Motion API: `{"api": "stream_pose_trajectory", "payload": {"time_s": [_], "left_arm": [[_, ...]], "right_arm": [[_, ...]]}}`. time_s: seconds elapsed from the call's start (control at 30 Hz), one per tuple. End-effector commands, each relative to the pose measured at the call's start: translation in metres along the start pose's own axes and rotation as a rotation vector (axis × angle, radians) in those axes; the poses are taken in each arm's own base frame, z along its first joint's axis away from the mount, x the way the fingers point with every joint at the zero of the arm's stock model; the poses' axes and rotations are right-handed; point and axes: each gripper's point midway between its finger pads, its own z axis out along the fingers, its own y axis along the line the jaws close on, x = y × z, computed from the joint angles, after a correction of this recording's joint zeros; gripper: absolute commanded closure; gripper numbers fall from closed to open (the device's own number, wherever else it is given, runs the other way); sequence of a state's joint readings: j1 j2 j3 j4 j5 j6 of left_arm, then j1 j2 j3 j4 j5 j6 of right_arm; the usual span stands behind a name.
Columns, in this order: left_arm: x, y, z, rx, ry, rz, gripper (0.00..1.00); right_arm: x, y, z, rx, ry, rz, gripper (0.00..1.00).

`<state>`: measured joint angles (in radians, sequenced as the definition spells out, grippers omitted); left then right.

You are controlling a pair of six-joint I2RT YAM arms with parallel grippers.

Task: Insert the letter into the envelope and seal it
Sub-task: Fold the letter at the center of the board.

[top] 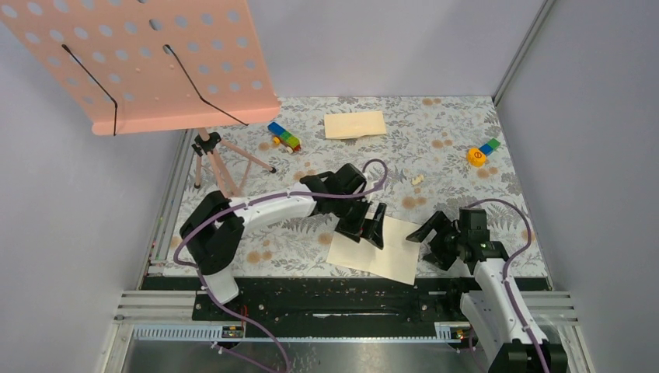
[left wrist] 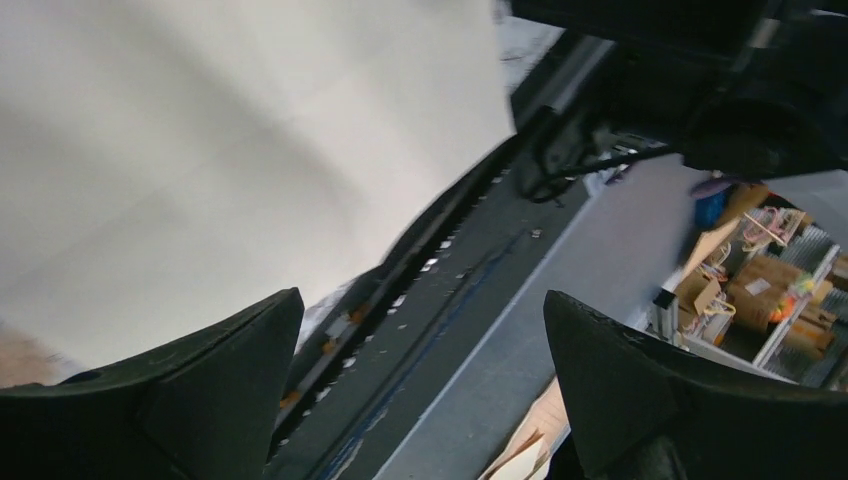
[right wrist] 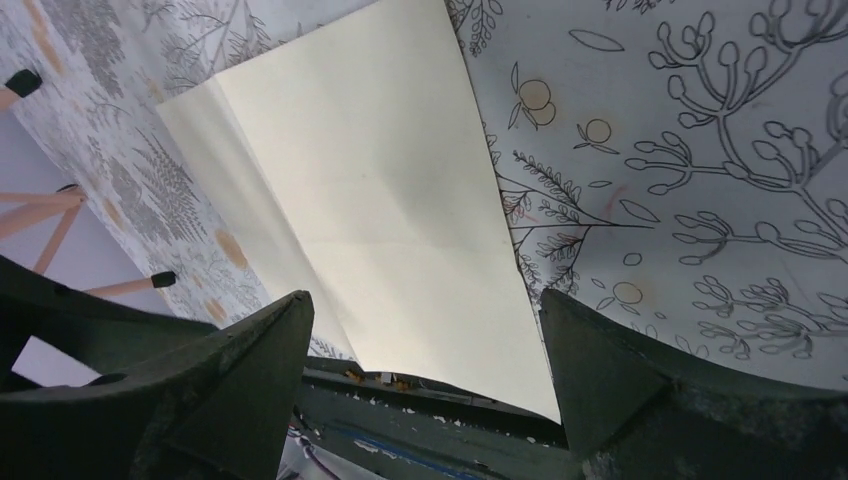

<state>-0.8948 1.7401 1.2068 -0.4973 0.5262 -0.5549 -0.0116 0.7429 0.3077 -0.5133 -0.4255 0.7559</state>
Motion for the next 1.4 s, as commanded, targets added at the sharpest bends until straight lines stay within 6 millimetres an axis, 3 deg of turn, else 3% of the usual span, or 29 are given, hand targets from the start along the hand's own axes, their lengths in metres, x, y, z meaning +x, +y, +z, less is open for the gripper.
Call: {"api": "stream_pose_trajectory", "payload": {"time_s": [0.0,0.1,0.17,0.33,0.47,0.6,0.73,1.07,1.27,1.37], "left_arm": [[-0.021,-0.046,0.005,0.128,-0.038,0.026,0.07],[-0.038,-0.053,0.024,0.19,-0.068,-0.005,0.07],[-0.047,-0.046,0.04,0.185,-0.084,-0.033,0.07],[-0.056,-0.017,0.073,0.096,-0.088,-0.101,0.08],[-0.051,0.007,0.086,0.026,-0.078,-0.161,0.08],[-0.04,0.027,0.09,-0.03,-0.063,-0.206,0.08],[-0.034,0.033,0.09,-0.034,-0.067,-0.224,0.08],[-0.029,0.033,0.092,-0.02,-0.044,-0.219,0.08],[-0.027,0.035,0.093,-0.021,-0.04,-0.216,0.08],[-0.026,0.033,0.094,-0.013,-0.034,-0.214,0.08]], "right_arm": [[-0.015,-0.003,-0.015,0.059,-0.111,-0.027,0.09],[-0.015,-0.004,-0.015,0.062,-0.109,-0.015,0.09],[-0.011,-0.006,-0.013,0.069,-0.09,-0.002,0.09],[0.005,-0.016,-0.009,0.085,-0.029,0.041,0.09],[0.02,-0.033,-0.011,0.133,0.004,0.077,0.1],[0.042,-0.04,-0.012,0.135,0.088,0.127,0.11],[0.061,-0.045,-0.013,0.132,0.148,0.127,0.11],[0.065,-0.039,-0.002,0.065,0.168,0.16,0.1],[0.056,-0.046,-0.016,0.134,0.1,0.1,0.1],[0.057,-0.041,-0.01,0.091,0.112,0.116,0.1]]}}
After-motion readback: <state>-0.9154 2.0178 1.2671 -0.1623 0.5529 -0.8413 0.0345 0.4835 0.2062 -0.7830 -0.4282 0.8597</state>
